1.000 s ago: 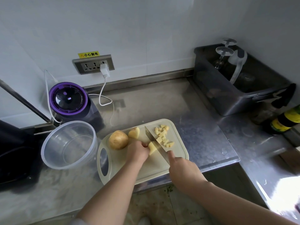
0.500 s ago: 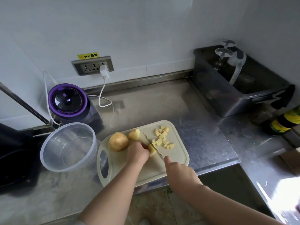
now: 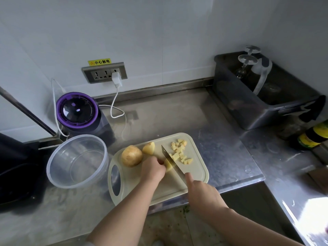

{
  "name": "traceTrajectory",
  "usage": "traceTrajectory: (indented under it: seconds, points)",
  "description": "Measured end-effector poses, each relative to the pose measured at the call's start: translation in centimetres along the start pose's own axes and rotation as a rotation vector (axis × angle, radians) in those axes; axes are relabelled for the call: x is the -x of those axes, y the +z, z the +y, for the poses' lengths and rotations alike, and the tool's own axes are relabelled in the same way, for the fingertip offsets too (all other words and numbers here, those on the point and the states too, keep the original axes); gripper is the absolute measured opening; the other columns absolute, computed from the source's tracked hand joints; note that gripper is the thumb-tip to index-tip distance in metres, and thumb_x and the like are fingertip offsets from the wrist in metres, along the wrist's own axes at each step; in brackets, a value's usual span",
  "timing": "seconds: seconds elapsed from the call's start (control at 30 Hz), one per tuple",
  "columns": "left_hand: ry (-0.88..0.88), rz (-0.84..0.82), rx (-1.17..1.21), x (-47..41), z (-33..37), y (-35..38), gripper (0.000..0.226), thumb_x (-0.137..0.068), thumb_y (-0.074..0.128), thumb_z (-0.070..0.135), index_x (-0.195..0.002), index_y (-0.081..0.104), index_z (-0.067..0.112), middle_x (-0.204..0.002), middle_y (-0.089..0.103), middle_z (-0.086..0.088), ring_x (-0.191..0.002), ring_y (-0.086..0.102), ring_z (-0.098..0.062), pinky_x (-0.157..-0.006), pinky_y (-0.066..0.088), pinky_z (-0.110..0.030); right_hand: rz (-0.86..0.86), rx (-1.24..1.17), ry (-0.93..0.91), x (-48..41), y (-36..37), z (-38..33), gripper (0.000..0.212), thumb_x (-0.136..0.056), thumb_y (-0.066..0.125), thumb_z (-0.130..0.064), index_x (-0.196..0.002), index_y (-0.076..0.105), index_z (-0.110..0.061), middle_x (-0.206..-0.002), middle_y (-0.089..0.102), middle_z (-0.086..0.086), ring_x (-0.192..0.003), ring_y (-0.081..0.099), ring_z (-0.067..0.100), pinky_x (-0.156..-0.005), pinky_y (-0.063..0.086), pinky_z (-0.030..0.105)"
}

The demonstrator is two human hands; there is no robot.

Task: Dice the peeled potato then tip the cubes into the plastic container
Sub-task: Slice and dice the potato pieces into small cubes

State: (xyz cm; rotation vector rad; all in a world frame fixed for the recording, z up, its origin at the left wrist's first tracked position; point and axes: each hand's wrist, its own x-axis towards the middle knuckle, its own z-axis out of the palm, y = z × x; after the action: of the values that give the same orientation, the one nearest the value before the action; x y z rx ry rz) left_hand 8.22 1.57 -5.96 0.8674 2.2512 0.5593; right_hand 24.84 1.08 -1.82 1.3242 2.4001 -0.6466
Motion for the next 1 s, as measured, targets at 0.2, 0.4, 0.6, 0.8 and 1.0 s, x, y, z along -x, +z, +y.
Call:
traceTrajectory:
  seconds: [0.2, 0.4, 0.6, 0.8, 1.0]
  points:
    - [-0.016, -0.009, 0.033, 0.1, -0.2, 0.0, 0.015, -0.088, 0.060, 0.021, -0.093, 0.071, 0.012, -0.095, 0.070, -0.006, -0.087, 0.062, -0.023, -0.068, 0.040, -0.024, -0.003, -0.005, -0.014, 0.7, -0.1, -0.1, 0.053, -0.090, 0.048, 0.004, -0.134, 0.029, -0.019, -0.070, 0.049, -0.002, -0.071, 0.064, 0.020, -0.064, 0.055, 0.033]
    - [-0.053, -0.016, 0.065, -0.1, -0.6, 0.1, 0.014, -0.083, 0.063, 0.019, -0.088, 0.073, 0.011, -0.084, 0.069, -0.003, -0.079, 0.061, -0.021, -0.063, 0.040, -0.023, -0.006, -0.017, -0.023, 0.9, -0.1, -0.3, 0.049, -0.093, 0.048, 0.002, -0.133, 0.029, -0.019, -0.071, 0.048, -0.002, -0.068, 0.058, 0.016, -0.062, 0.051, 0.028]
    - [-0.059, -0.029, 0.066, -0.4, -0.9, 0.2, 0.013, -0.083, 0.062, 0.017, -0.088, 0.072, 0.012, -0.086, 0.070, -0.003, -0.079, 0.061, -0.021, -0.062, 0.041, -0.024, -0.028, -0.028, -0.028, 1.0, -0.1, -0.7, 0.051, -0.094, 0.046, 0.001, -0.138, 0.027, -0.017, -0.072, 0.046, -0.003, -0.069, 0.059, 0.014, -0.058, 0.045, 0.025]
    - [-0.044, -0.018, 0.018, -0.5, -0.9, 0.3, 0.014, -0.083, 0.061, 0.018, -0.092, 0.071, 0.014, -0.088, 0.070, -0.003, -0.081, 0.063, -0.021, -0.059, 0.042, -0.025, -0.067, 0.001, -0.019, 0.6, 0.0, -1.1, 0.061, -0.097, 0.050, -0.001, -0.147, 0.019, -0.016, -0.081, 0.050, -0.001, -0.075, 0.061, 0.013, -0.066, 0.051, 0.024]
    - [-0.023, -0.032, 0.021, -0.4, -0.7, 0.1, 0.012, -0.083, 0.060, 0.017, -0.086, 0.072, 0.014, -0.081, 0.067, -0.001, -0.075, 0.059, -0.019, -0.052, 0.036, -0.023, -0.037, -0.054, 0.003, 0.9, -0.5, -0.5, 0.056, -0.095, 0.052, -0.003, -0.140, 0.025, -0.021, -0.077, 0.048, -0.005, -0.072, 0.058, 0.010, -0.058, 0.047, 0.021]
